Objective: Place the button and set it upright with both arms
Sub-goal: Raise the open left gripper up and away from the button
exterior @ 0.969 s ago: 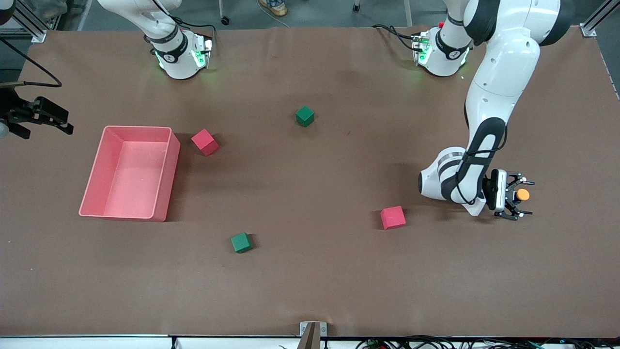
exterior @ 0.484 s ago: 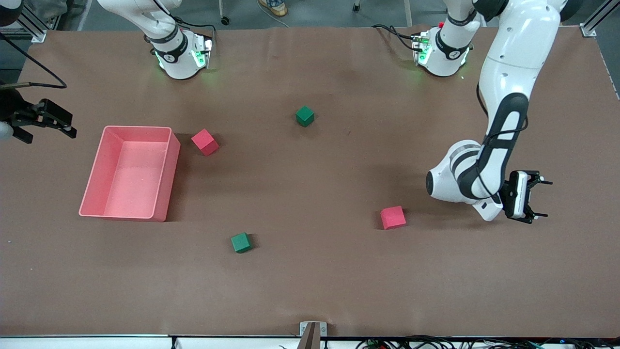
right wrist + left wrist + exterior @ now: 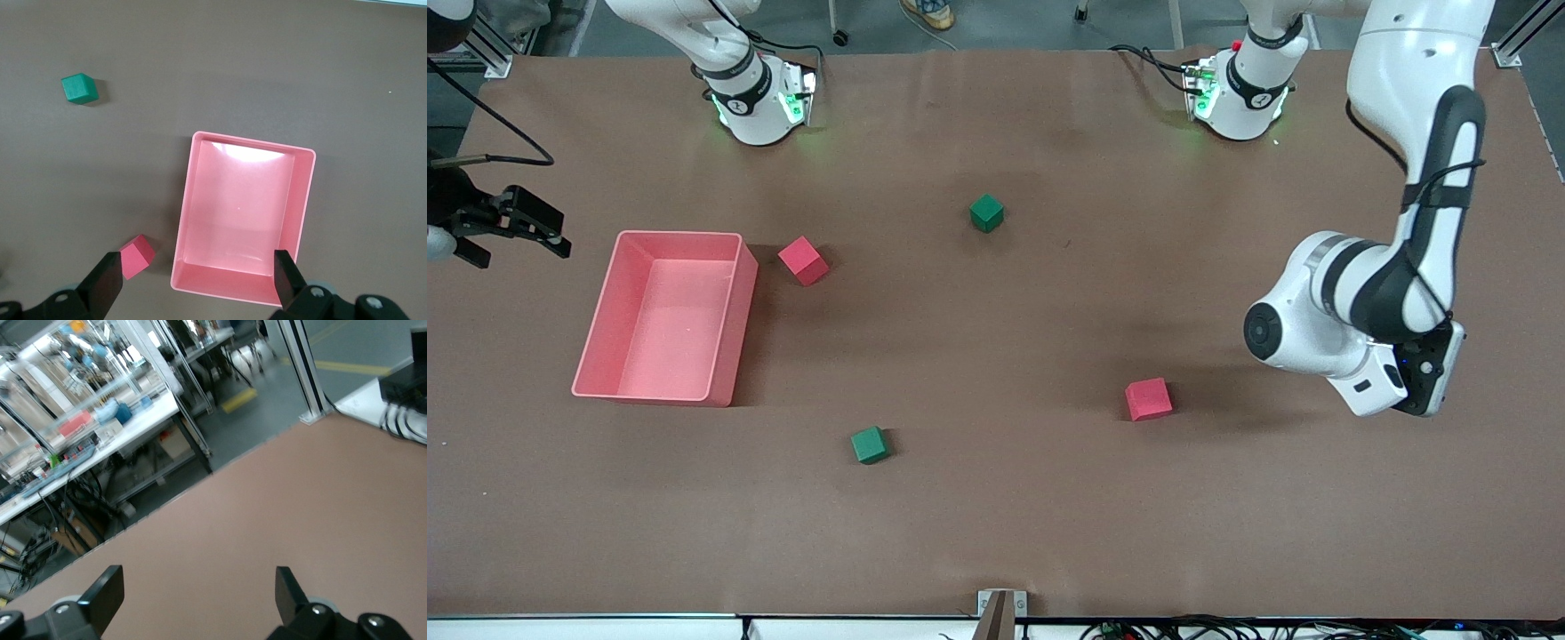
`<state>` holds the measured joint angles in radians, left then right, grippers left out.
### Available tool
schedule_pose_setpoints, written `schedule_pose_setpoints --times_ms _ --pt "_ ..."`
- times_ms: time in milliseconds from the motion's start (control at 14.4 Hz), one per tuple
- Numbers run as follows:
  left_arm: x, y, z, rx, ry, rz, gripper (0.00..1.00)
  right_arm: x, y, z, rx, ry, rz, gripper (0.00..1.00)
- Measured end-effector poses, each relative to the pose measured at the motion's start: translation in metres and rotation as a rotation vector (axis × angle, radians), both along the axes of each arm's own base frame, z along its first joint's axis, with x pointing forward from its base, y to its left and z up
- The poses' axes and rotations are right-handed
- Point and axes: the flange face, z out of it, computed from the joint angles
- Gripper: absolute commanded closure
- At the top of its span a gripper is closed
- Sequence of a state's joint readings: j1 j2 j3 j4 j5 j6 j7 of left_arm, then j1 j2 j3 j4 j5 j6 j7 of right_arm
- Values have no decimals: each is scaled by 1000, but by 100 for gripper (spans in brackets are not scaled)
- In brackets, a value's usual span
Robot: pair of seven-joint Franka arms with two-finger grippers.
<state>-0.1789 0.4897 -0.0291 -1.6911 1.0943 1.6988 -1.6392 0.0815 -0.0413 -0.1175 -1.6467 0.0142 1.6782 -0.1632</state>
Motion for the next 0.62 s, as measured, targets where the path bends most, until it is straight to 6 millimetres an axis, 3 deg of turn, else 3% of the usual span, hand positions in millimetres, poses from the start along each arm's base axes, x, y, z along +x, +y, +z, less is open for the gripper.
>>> schedule_pose_setpoints --times_ms 277,484,623 --pt "10 -16 65 -271 139 -33 0 5 0 -4 -2 -6 -1 0" --pt "6 -3 116 -463 211 -83 0 6 0 -6 -2 -7 -1 0" --pt "-1 3 138 -566 247 -123 0 6 0 -6 -2 -7 0 0"
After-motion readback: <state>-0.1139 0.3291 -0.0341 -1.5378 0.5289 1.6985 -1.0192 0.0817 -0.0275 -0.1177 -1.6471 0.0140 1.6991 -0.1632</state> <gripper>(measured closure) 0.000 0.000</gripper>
